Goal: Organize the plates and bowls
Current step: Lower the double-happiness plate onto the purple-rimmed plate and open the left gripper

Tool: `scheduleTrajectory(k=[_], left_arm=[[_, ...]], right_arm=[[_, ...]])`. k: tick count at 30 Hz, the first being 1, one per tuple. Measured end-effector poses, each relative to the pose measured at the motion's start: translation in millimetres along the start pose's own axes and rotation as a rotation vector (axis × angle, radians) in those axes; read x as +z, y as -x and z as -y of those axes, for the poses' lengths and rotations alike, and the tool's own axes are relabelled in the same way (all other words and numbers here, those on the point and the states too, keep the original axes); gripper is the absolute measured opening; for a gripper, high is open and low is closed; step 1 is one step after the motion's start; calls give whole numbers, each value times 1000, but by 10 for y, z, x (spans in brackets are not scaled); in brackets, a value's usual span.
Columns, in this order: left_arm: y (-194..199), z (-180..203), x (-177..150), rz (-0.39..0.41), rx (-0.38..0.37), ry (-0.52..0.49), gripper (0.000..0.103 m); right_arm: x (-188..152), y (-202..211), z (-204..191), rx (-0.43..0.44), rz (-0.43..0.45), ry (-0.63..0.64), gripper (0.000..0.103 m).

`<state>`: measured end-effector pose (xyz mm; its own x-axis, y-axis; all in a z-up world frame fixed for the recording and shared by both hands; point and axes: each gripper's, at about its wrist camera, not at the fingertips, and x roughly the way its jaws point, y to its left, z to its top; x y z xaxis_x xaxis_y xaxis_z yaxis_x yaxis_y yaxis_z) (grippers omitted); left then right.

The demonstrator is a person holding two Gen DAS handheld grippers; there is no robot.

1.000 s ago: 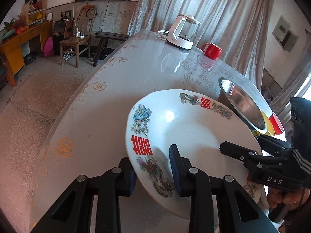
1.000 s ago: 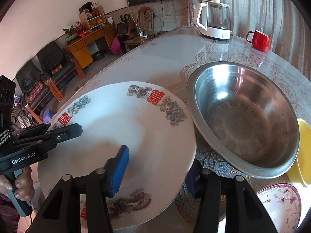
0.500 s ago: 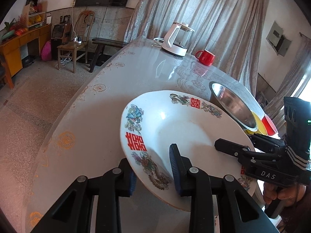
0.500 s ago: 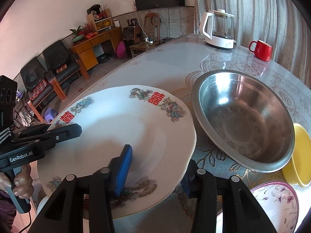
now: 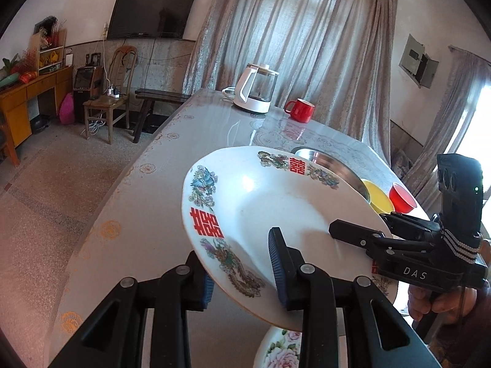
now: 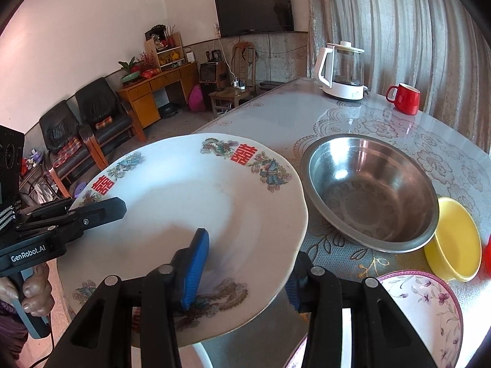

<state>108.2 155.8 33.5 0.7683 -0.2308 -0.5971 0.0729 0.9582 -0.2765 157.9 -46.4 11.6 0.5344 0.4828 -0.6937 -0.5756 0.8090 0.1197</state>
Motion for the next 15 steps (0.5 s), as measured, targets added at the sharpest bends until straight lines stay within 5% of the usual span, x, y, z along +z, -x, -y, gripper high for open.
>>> scheduleTrajectory(k=[15], left_arm=[[17, 1289, -304, -96, -154, -136, 34]], right_arm=[[-727, 1191, 508, -150, 87, -135, 45]])
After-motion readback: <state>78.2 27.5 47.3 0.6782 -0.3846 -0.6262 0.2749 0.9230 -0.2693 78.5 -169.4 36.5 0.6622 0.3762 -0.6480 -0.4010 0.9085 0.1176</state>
